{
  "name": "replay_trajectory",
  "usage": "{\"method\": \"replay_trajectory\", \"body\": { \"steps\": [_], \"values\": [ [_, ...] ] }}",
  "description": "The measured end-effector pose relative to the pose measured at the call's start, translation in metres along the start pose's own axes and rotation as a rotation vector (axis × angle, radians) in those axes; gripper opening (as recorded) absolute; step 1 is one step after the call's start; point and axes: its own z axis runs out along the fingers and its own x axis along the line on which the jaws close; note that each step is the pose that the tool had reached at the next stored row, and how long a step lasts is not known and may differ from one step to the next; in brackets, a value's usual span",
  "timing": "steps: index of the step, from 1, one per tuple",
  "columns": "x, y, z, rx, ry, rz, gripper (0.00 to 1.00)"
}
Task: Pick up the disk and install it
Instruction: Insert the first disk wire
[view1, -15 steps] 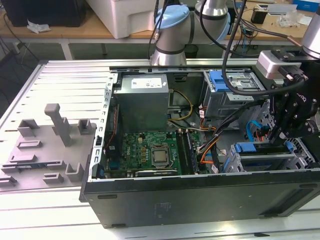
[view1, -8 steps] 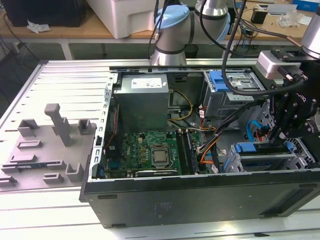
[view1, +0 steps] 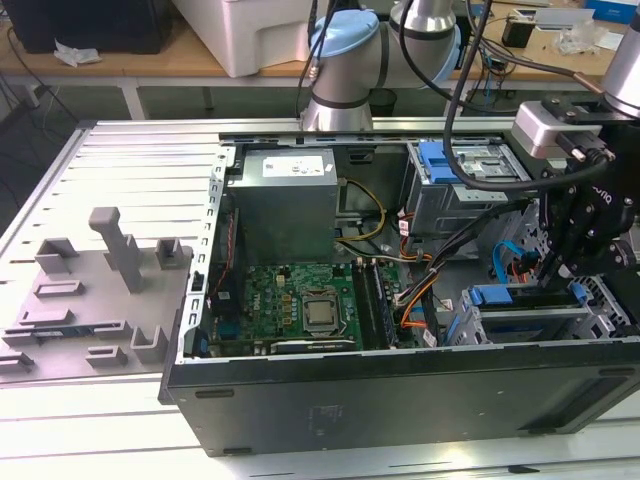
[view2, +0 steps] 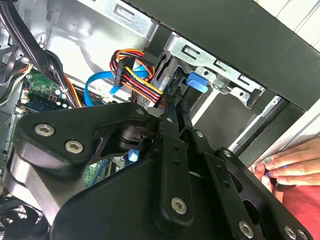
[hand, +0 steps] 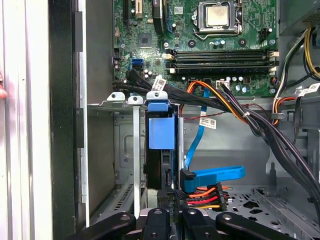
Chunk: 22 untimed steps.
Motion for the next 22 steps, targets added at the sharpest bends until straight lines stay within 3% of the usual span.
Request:
{"method": "replay_trajectory", "body": {
  "steps": [7, 9, 12, 22],
  "values": [
    [0.0004, 0.0000, -0.0058, 0.0000, 0.0003, 0.000, 0.17],
    [0.0008, 0.0000, -0.0059, -0.0001, -0.0057, 0.000, 0.17],
    [0.0025, -0.0001, -0.0057, -0.0002, -0.0222, 0.000, 0.17],
    [0.0050, -0.0001, -0.0053, -0.0002, -0.0233, 0.000, 0.17]
  ]
}}
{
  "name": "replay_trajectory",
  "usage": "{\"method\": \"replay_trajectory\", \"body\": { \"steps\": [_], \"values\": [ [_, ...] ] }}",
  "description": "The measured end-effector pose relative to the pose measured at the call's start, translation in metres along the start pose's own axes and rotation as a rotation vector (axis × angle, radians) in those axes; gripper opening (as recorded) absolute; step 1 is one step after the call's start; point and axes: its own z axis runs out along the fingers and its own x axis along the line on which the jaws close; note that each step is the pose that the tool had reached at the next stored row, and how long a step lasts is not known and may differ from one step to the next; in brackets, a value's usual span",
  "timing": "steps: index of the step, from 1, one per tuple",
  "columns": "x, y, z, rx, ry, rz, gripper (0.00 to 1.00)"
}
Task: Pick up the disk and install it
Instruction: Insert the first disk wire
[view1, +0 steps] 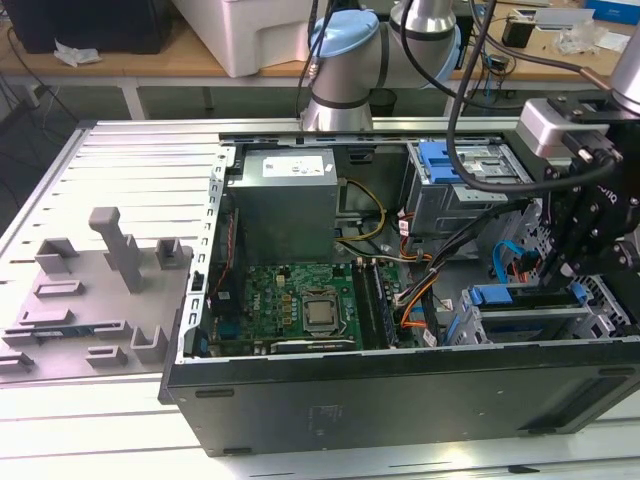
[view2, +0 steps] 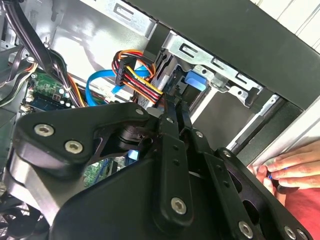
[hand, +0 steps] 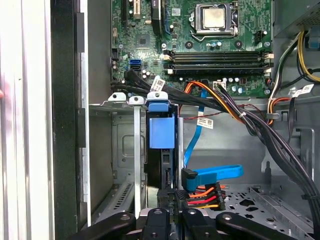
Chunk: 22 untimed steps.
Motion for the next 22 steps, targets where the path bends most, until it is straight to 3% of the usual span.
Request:
{"method": "replay_trajectory", "body": {
  "steps": [22],
  "values": [
    [-0.0002, -0.0001, 0.0026, 0.0000, -0.0008, 0.000, 0.17]
  ]
}}
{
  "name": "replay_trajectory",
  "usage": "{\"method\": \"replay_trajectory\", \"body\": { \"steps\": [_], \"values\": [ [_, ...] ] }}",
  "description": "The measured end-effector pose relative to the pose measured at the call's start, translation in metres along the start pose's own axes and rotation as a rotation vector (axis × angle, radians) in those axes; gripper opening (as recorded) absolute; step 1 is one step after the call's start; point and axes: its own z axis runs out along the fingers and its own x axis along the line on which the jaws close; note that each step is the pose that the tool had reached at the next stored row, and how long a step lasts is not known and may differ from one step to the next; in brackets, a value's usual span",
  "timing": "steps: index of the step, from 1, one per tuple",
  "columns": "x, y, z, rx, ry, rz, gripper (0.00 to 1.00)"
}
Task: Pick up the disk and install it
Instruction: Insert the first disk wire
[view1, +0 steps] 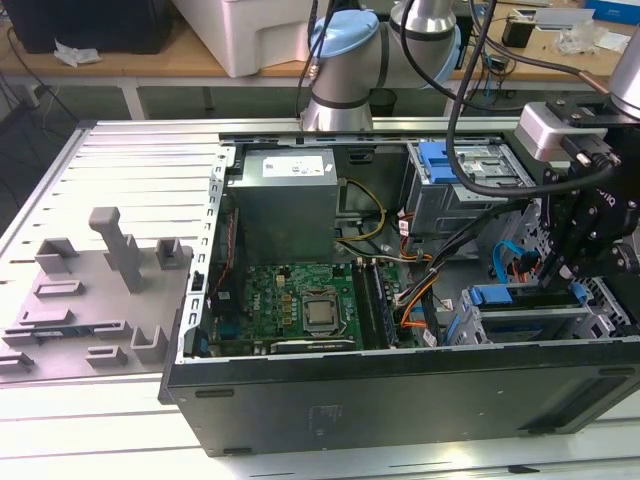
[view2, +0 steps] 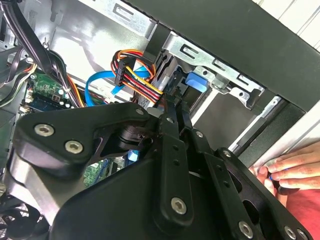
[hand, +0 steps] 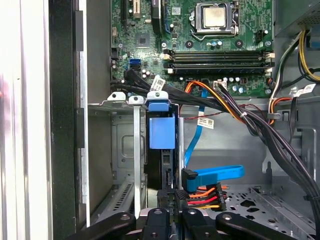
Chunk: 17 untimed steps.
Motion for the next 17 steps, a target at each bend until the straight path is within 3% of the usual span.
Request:
{"method": "replay_trajectory", "body": {
  "steps": [17],
  "values": [
    [-0.0004, 0.0000, 0.0040, 0.0000, 0.0000, 0.000, 0.17]
  ]
}}
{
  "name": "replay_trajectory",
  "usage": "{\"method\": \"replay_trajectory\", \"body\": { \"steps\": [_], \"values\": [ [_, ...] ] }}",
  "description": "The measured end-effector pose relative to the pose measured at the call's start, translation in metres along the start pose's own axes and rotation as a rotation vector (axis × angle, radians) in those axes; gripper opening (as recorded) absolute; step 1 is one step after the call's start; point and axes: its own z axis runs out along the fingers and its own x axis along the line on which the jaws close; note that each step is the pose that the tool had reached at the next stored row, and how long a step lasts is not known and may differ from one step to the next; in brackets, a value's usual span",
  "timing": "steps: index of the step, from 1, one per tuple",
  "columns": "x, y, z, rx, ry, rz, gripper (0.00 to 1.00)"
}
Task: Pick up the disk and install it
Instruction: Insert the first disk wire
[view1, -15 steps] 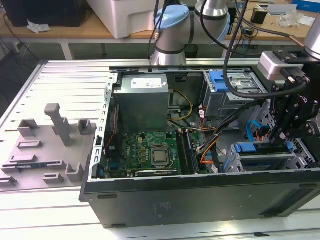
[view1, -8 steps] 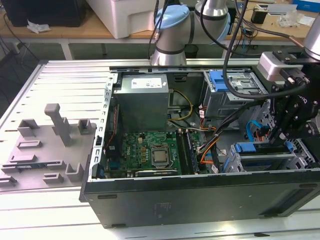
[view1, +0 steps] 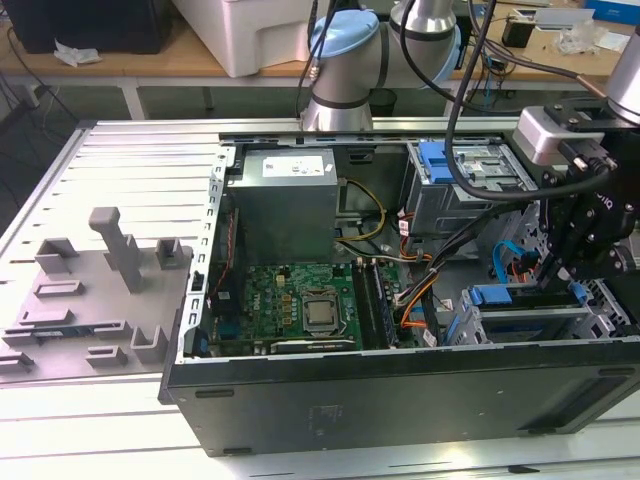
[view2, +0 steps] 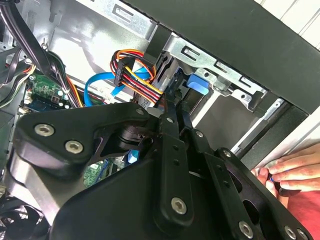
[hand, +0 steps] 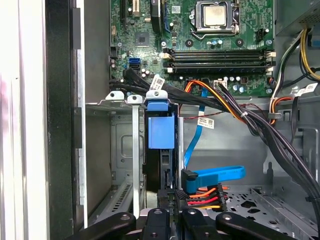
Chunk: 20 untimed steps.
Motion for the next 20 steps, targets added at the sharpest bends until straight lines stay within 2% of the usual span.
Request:
{"method": "replay_trajectory", "body": {
  "steps": [20],
  "values": [
    [-0.0001, 0.0000, 0.0015, 0.0000, 0.0001, 0.000, 0.17]
  ]
}}
